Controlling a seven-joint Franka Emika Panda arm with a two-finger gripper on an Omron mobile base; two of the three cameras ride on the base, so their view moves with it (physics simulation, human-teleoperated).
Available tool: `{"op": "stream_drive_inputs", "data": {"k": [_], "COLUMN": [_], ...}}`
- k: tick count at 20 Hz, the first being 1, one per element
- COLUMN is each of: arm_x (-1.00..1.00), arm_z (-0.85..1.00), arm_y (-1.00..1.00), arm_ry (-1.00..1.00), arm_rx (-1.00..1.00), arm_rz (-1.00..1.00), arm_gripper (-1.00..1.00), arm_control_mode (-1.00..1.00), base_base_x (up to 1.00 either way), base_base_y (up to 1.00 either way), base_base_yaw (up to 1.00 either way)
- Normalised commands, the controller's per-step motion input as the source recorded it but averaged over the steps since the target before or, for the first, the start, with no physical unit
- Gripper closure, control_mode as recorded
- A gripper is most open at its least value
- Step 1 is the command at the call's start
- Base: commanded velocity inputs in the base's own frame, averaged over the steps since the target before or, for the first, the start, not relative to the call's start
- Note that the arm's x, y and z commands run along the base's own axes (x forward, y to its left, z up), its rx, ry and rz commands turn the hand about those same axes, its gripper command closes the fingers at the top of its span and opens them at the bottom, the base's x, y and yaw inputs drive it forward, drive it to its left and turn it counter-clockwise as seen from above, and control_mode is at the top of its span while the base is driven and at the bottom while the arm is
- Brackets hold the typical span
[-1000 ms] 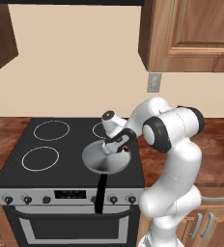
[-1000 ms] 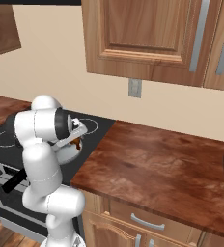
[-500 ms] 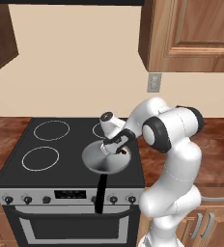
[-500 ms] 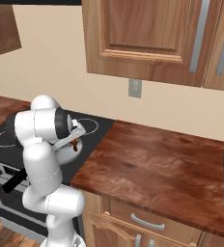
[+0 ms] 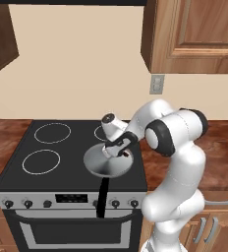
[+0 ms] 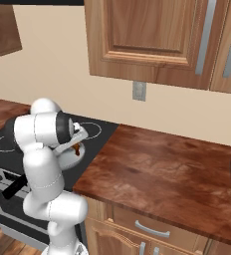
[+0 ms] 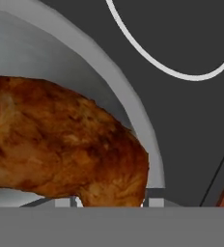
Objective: Take the chicken drumsticks from the pan and place one on each plate on the dining counter.
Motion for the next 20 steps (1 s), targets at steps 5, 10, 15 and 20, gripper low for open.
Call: {"op": "stream_drive_inputs", "data": {"k": [5, 10, 15, 20], "arm_x": [-0.26, -0.44, -0.63, -0.75], "arm_z": [0.57, 0.76, 0.58, 0.45], "arm_y": [0.0, 0.0, 0.0, 0.0], "arm_ry": [0.0, 0.03, 0.0, -0.03], "arm_rx": [0.04, 0.1, 0.2, 0.14], "arm_rz": [0.0, -0.09, -0.2, -0.25], "arm_gripper": [1.0, 1.0, 1.0, 1.0], "arm_control_mode": [-1.0, -1.0, -1.0, -1.0], "base_base_x": [0.0, 0.0, 0.0, 0.0], "base_base_y": [0.0, 0.0, 0.0, 0.0], "base_base_yaw": [0.0, 0.0, 0.0, 0.0]}}
